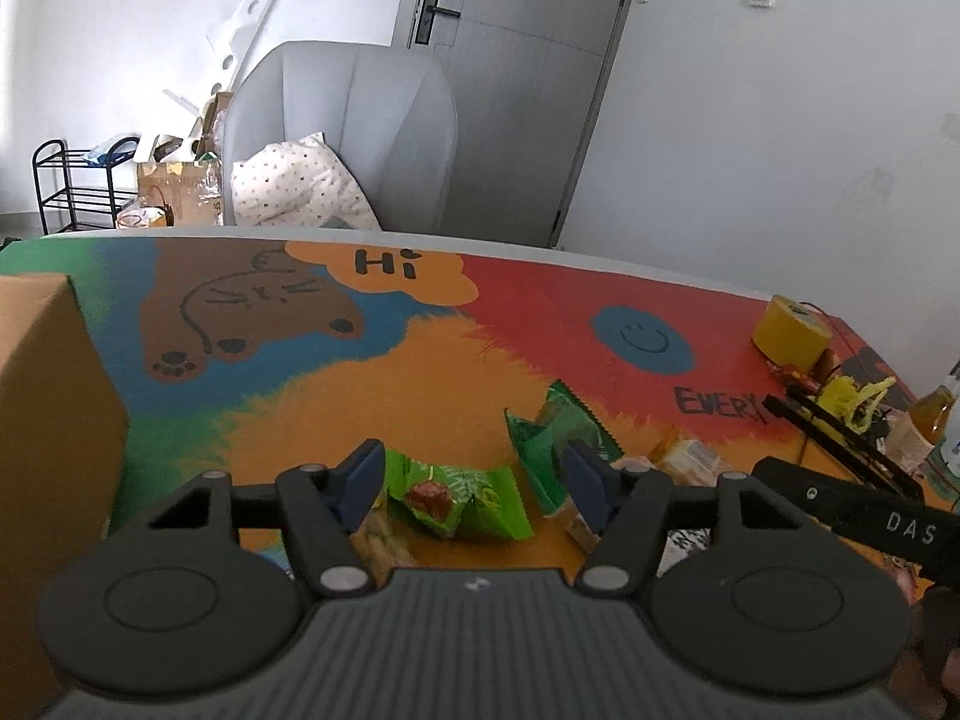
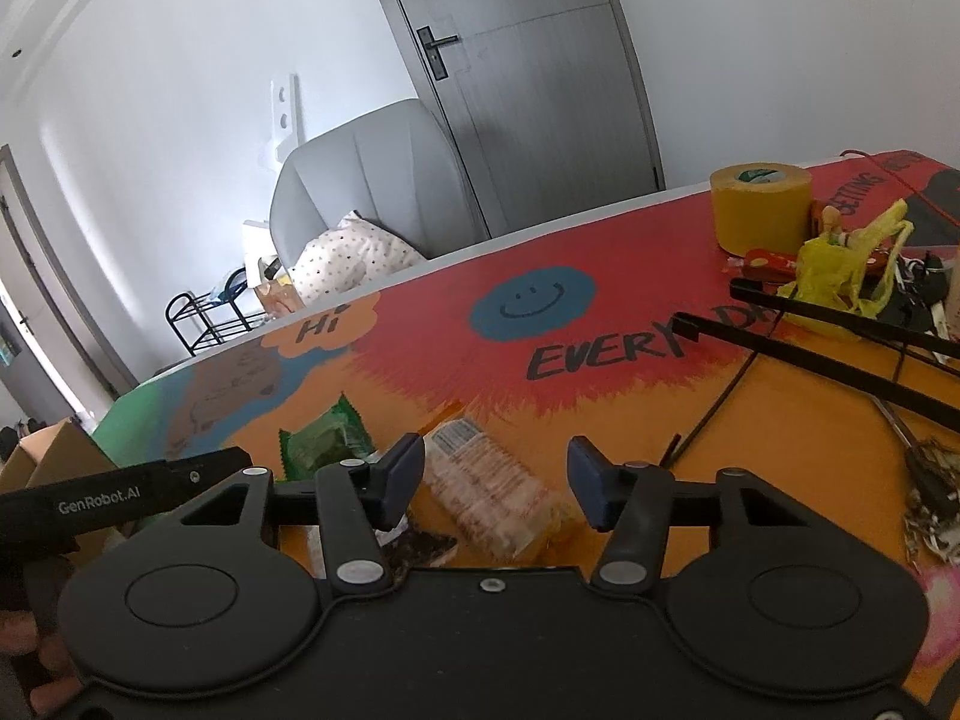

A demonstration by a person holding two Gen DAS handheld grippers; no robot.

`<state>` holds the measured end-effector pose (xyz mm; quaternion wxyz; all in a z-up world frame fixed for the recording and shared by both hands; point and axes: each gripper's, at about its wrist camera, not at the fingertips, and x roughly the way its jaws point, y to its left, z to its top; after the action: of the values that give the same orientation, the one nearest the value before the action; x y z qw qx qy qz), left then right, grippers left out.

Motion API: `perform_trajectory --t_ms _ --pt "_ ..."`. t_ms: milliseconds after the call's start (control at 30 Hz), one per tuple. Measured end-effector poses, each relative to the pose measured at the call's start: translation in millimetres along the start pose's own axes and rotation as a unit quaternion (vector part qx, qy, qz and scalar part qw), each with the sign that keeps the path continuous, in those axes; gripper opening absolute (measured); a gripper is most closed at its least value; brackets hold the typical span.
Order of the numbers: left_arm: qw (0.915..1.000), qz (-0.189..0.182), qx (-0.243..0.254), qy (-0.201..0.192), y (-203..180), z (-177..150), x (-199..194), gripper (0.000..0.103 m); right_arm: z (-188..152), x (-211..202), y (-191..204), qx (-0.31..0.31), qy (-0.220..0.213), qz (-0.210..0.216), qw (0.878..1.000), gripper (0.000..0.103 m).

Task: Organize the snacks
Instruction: 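Grasp the green candy pack with the left tool while the right tool grasps the wafer pack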

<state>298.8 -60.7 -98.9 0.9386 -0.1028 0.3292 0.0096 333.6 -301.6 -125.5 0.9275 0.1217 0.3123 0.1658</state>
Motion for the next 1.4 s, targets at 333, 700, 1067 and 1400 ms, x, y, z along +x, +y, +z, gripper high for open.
perform_trajectory --t_ms 333,700,1067,1400 --pt "0.9994 0.006 0.013 0.032 -2.5 -7.6 26.0 0.065 -8.8 17.8 3.9 -0.012 0.029 -0.003 1.000 0.056" --pt "0.9992 0.016 0.025 0.026 -6.6 -11.5 35.7 0.065 -15.7 16.3 17.1 -0.076 0.034 -0.037 0.996 0.042" --pt "0.9992 0.005 0.037 0.014 -12.4 -11.9 23.5 0.040 -18.2 2.7 13.9 -0.049 0.031 -0.036 0.998 0.033" --pt "0.9995 0.000 0.031 0.004 -10.7 -9.5 -1.3 0.035 -12.5 -24.7 23.8 -0.047 0.005 -0.026 0.999 0.033"
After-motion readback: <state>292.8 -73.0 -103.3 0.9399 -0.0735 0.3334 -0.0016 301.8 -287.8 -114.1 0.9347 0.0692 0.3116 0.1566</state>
